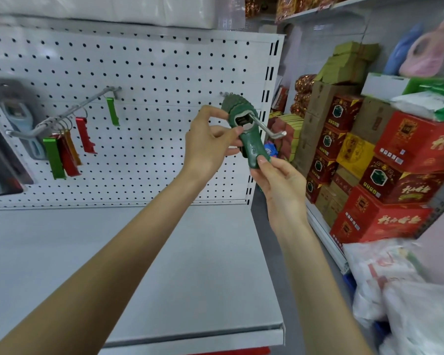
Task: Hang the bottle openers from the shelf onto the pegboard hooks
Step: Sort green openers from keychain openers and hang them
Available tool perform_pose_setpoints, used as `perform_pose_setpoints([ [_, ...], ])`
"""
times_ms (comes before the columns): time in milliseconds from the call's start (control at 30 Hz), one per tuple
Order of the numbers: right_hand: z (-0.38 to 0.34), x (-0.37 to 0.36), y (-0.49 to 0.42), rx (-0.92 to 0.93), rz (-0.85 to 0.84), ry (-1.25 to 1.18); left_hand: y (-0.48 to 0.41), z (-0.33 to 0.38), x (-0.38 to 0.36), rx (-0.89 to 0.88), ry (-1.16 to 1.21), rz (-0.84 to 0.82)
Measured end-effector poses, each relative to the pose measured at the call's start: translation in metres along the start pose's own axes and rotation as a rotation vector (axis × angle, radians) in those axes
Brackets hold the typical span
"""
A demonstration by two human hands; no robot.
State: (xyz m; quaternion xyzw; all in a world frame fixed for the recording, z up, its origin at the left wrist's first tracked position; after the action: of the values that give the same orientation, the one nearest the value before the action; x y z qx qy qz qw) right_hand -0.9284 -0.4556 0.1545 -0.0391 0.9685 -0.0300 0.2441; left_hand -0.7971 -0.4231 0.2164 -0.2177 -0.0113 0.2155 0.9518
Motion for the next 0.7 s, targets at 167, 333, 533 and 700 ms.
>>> perform_pose_setpoints([
  [167,0.002,0.004,0.001,-0.06,-0.015,0.065,-0.004,-0.009,-0.002,0.044,0.002,0.043],
  [333,0.002,0.018,0.002,-0.095,-0.03,0.219,0.002,-0.013,0.0,0.055,-0.017,0.038],
  [533,-0.002,0.029,0.006,0.062,-0.118,0.757,0.014,-0.018,0.02,0.012,-0.374,-0.006],
  [700,0.007,0.018,0.018,0.326,-0.402,1.624,0.045,-0.035,0.07,-0.3,-1.187,-0.205],
])
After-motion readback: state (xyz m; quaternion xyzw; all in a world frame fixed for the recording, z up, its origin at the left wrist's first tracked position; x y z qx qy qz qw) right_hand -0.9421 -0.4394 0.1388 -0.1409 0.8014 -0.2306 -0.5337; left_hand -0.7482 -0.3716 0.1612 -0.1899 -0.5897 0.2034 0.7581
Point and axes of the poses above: each hand's wrist, its own y-axis away from the middle knuckle, its own x-axis out of the back of the hand, z = x × y, the point moved 3 cm from there along -y, towards the middle knuckle, and after that the axes turned 2 degrees about y, right-handed, at the moved point
